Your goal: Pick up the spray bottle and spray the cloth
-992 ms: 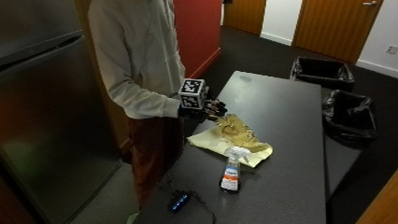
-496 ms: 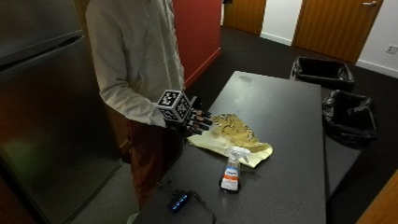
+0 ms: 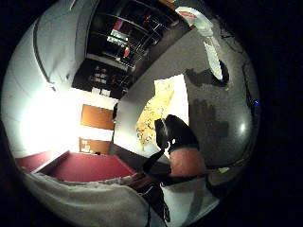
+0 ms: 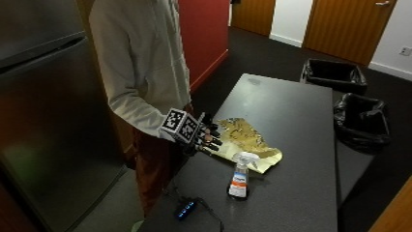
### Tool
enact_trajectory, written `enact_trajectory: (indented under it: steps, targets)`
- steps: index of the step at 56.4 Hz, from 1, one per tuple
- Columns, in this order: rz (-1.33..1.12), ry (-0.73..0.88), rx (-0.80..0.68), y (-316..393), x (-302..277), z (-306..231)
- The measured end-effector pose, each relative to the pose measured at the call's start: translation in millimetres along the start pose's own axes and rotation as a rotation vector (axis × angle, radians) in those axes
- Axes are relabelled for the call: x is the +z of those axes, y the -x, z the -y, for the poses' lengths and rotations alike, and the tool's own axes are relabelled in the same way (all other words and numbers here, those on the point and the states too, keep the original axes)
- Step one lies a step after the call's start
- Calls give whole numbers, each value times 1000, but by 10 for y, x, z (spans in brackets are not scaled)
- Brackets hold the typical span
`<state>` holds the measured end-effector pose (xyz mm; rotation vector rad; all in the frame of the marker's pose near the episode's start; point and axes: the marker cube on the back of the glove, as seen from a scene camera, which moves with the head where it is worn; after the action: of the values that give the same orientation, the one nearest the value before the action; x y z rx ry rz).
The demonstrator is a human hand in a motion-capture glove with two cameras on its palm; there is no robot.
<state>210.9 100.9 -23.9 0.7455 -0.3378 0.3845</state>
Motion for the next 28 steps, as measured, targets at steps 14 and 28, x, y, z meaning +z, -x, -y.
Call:
enact_trajectory:
  steps: [14, 28]
  targets:
    - [38, -3, 26, -105, 147, 172]
    - [43, 2, 38, -215, 250, 373]
